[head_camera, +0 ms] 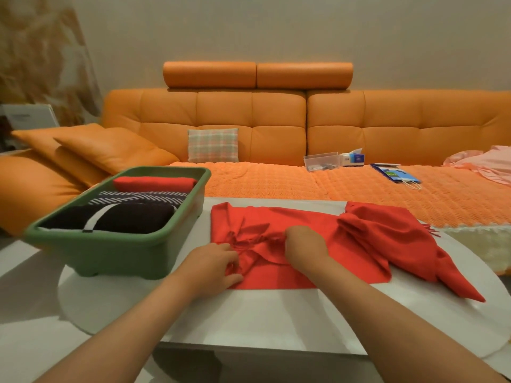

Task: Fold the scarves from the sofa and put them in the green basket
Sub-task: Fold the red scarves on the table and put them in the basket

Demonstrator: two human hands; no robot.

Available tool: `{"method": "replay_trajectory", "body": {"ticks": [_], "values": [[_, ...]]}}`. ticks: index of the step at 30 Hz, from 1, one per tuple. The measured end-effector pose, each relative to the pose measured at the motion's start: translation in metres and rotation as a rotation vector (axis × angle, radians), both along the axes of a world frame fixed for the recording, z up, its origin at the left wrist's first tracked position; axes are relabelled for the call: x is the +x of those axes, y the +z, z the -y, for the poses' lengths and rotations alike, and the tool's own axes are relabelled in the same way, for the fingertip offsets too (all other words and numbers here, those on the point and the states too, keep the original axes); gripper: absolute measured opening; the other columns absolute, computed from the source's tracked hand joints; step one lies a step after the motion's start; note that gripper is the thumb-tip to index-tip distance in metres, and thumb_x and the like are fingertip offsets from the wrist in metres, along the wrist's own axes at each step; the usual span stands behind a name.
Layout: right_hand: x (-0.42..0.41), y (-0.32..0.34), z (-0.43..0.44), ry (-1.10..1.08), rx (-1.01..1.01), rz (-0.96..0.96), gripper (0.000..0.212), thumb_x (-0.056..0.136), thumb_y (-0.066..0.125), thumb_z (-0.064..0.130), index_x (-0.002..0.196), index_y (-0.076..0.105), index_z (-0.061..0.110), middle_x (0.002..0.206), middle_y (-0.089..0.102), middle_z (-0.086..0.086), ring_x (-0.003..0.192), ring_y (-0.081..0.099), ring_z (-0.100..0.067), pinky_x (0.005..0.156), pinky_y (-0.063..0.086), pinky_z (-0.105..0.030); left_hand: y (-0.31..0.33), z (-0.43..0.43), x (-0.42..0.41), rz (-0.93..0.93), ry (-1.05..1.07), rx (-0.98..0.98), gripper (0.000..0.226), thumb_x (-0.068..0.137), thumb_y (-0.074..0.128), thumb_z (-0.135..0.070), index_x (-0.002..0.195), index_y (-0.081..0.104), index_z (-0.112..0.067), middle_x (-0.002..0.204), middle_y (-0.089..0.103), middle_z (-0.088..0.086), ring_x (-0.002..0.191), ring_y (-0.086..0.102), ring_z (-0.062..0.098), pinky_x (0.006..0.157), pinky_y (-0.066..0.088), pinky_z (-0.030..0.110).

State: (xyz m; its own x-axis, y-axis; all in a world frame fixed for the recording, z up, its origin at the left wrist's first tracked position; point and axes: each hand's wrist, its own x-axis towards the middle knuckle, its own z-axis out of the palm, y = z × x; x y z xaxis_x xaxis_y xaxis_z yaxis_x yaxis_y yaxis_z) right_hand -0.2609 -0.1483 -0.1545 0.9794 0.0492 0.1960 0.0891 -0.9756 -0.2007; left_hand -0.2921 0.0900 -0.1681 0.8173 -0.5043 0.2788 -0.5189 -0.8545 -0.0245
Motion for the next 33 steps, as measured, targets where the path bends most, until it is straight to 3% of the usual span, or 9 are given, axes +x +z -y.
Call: {"method": "replay_trajectory", "body": {"ticks": [3, 5, 10, 16, 20, 24, 27, 29, 33], "values": [[0.002, 0.022, 0.013, -0.218, 0.36, -0.026, 0.028, 0.084, 0.046, 0.014, 0.101, 0.068, 0.008, 0.111, 0.069, -0.015, 0.104, 0.063, -0.035, 0.083, 0.049, -0.036, -0.001, -0.001, 0.003, 0.022, -0.015, 0.04, 0.02, 0.084, 0.055, -0.039, 0.092, 0.071, -0.029, 0.094, 0.065, -0.009, 0.085, 0.065, 0.018, 0.065, 0.038, 0.025], [-0.001, 0.037, 0.027, -0.347, 0.43, -0.096, 0.031, 0.088, 0.046, 0.019, 0.108, 0.067, 0.006, 0.118, 0.067, -0.016, 0.108, 0.062, -0.036, 0.086, 0.048, -0.037, 0.001, -0.002, 0.004, 0.026, -0.004, 0.066, 0.021, 0.078, 0.05, -0.033, 0.083, 0.067, -0.022, 0.087, 0.066, -0.004, 0.078, 0.065, 0.024, 0.06, 0.036, 0.027], [-0.021, 0.036, 0.057, -0.425, -0.07, -0.337, 0.046, 0.096, 0.043, 0.036, 0.133, 0.058, 0.016, 0.143, 0.054, -0.008, 0.128, 0.053, -0.03, 0.102, 0.043, -0.04, 0.009, -0.003, 0.002, -0.034, 0.014, 0.065, 0.007, 0.084, 0.05, -0.03, 0.083, 0.046, -0.023, 0.091, 0.06, -0.003, 0.084, 0.058, 0.025, 0.063, 0.033, 0.031], [-0.025, 0.012, 0.043, -0.083, -0.115, -0.237, 0.05, 0.087, 0.05, 0.053, 0.128, 0.049, 0.024, 0.125, 0.053, -0.006, 0.118, 0.054, -0.029, 0.094, 0.042, -0.04, 0.009, -0.005, -0.002, -0.182, -0.046, 0.085, 0.025, 0.076, 0.054, -0.023, 0.101, 0.051, -0.027, 0.102, 0.052, -0.008, 0.093, 0.053, 0.018, 0.068, 0.037, 0.032], [-0.029, 0.005, 0.038, -0.106, -0.353, -0.148, 0.03, 0.097, 0.04, 0.027, 0.123, 0.052, 0.019, 0.129, 0.057, -0.007, 0.118, 0.054, -0.029, 0.096, 0.038, -0.041, 0.012, -0.007, -0.003, -0.233, -0.019, 0.045, 0.022, 0.077, 0.05, -0.01, 0.088, 0.052, -0.028, 0.095, 0.048, -0.009, 0.087, 0.054, 0.02, 0.063, 0.032, 0.031], [-0.024, 0.019, 0.042, -0.202, -0.133, -0.082, 0.033, 0.097, 0.037, 0.019, 0.121, 0.059, 0.013, 0.128, 0.063, -0.009, 0.116, 0.06, -0.029, 0.093, 0.045, -0.037, 0.018, -0.012, -0.005, -0.441, 0.036, 0.089, 0.027, 0.07, 0.049, -0.004, 0.074, 0.056, -0.029, 0.08, 0.05, -0.011, 0.076, 0.054, 0.018, 0.059, 0.036, 0.025], [-0.025, 0.03, 0.046, -0.216, -0.194, -0.339, 0.045, 0.101, 0.034, 0.029, 0.136, 0.056, 0.012, 0.145, 0.052, -0.011, 0.131, 0.051, -0.03, 0.106, 0.04, -0.04, 0.029, -0.01, -0.006, -0.639, 0.135, 0.094, 0.013, 0.072, 0.052, -0.019, 0.071, 0.063, -0.025, 0.07, 0.058, -0.01, 0.067, 0.054, 0.014, 0.058, 0.041, 0.023], [-0.028, 0.03, 0.049, -0.205, -0.303, -0.464, 0.055, 0.099, 0.034, 0.044, 0.141, 0.052, 0.014, 0.151, 0.047, -0.009, 0.136, 0.046, -0.029, 0.112, 0.036, -0.041, 0.04, -0.006, -0.003, -0.703, 0.194, 0.042, 0.021, 0.075, 0.053, -0.037, 0.067, 0.069, -0.026, 0.069, 0.066, -0.008, 0.067, 0.06, 0.014, 0.062, 0.047, 0.025], [-0.013, 0.04, 0.054, -0.134, -0.129, -0.278, 0.037, 0.09, 0.045, 0.03, 0.12, 0.063, 0.019, 0.128, 0.063, -0.007, 0.114, 0.059, -0.027, 0.089, 0.045, -0.033, 0.047, 0.008, 0.012, -0.469, 0.198, 0.064, 0.023, 0.084, 0.051, -0.038, 0.073, 0.064, -0.023, 0.073, 0.062, -0.007, 0.078, 0.062, 0.02, 0.066, 0.047, 0.028]]}}
